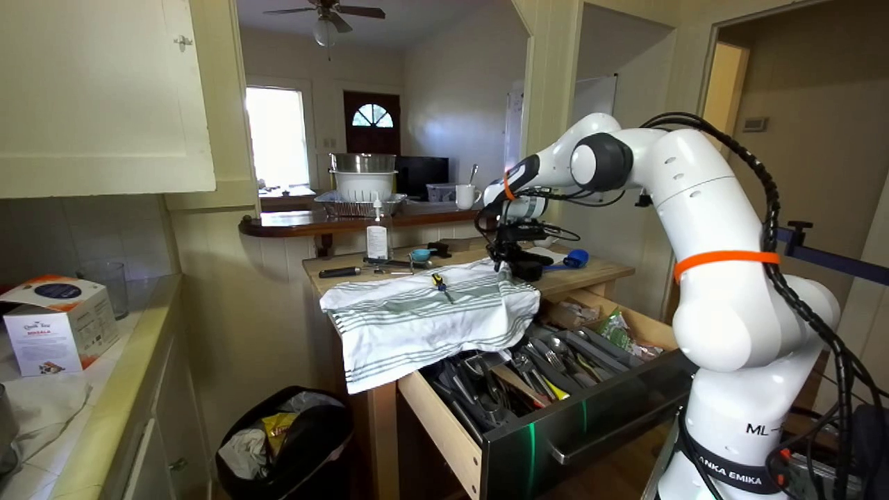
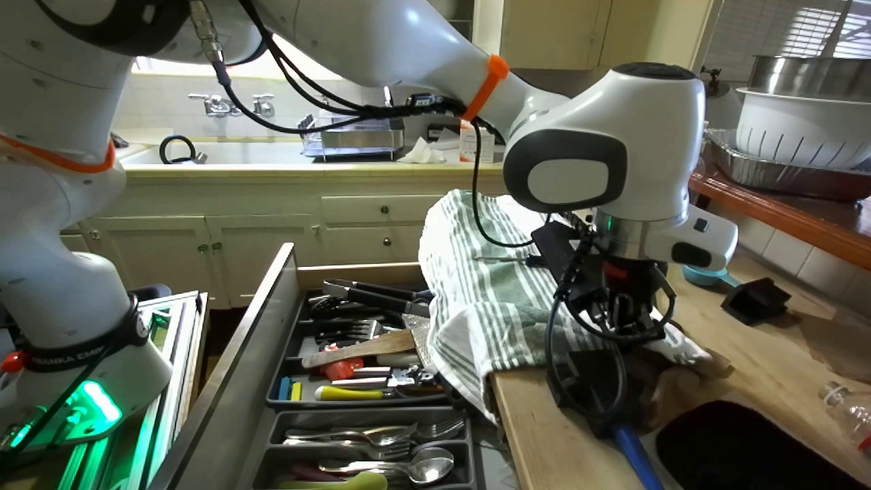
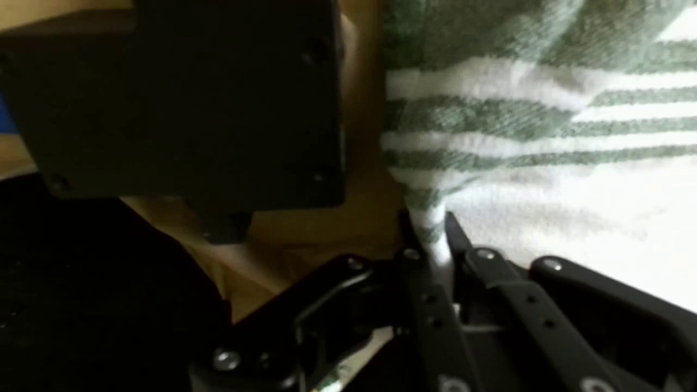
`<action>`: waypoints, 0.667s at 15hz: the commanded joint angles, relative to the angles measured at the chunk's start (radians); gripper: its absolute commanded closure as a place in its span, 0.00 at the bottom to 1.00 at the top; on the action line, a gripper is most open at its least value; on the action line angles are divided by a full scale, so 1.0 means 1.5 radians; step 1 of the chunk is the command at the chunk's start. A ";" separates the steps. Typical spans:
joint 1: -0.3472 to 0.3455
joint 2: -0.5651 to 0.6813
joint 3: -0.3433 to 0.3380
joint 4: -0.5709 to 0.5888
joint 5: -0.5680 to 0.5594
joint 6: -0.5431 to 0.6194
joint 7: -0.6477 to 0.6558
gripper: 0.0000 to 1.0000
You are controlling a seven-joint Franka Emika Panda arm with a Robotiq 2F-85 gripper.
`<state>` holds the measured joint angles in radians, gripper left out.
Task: Fold the cloth
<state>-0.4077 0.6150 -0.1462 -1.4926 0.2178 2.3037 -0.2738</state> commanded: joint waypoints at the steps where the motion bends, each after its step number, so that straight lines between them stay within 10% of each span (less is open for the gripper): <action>1: 0.019 -0.063 -0.004 -0.022 -0.029 -0.061 0.043 1.00; 10: 0.136 -0.179 0.000 -0.061 -0.142 -0.122 0.144 0.99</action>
<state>-0.2599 0.3977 -0.1455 -1.5325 0.0677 2.1685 -0.1171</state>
